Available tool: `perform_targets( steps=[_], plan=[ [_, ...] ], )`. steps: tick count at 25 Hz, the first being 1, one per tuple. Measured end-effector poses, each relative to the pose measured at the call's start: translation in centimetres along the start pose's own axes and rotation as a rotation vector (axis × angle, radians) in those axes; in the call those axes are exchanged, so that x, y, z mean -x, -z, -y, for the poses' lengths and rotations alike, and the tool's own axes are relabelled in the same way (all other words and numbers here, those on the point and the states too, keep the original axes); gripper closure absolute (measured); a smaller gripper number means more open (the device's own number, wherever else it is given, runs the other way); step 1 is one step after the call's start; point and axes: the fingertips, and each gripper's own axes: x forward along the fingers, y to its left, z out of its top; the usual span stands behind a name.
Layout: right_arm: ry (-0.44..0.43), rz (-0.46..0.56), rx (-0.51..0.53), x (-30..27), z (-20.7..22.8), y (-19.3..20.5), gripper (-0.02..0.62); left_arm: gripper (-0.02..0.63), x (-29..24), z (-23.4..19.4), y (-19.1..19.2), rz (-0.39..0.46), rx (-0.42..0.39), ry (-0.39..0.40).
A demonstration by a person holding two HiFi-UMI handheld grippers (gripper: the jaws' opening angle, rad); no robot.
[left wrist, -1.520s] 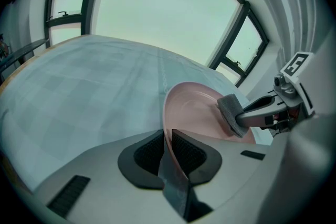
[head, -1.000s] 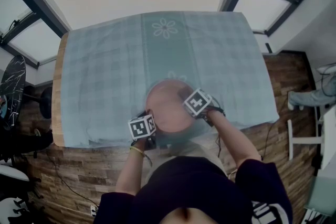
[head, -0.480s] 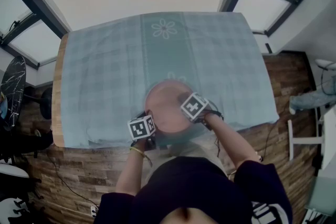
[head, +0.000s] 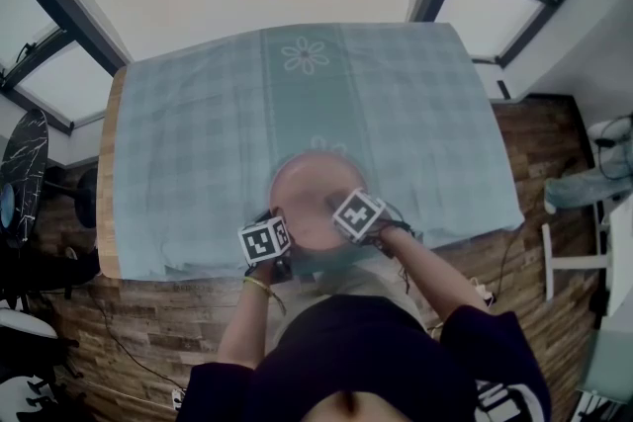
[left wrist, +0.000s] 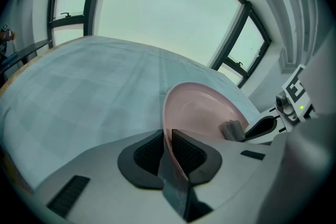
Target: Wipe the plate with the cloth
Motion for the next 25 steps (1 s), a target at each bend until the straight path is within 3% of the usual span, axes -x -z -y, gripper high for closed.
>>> perform_targets(
  steps=[8,16,22,25],
  plan=[
    [-0.057,0.016,0.014,-0.3,-2.9,0.2,0.563,0.549,0.0,0.1,0.0,-0.002,-0.015,-0.006],
    [-0.071,0.036,-0.049,0.0,-4.2,0.9,0.563,0.549,0.0,0.1,0.2,0.003,-0.016,0.006],
    [-0.167,0.201,-0.134,1.2,-5.9,-1.5,0.563,0.526,0.9,0.1,0.0,0.031,0.013,0.0],
    [-0.148,0.251,-0.181,2.2,-5.4,-1.9,0.563,0.503,1.7,0.2,-0.3,0.055,0.025,-0.006]
  ],
)
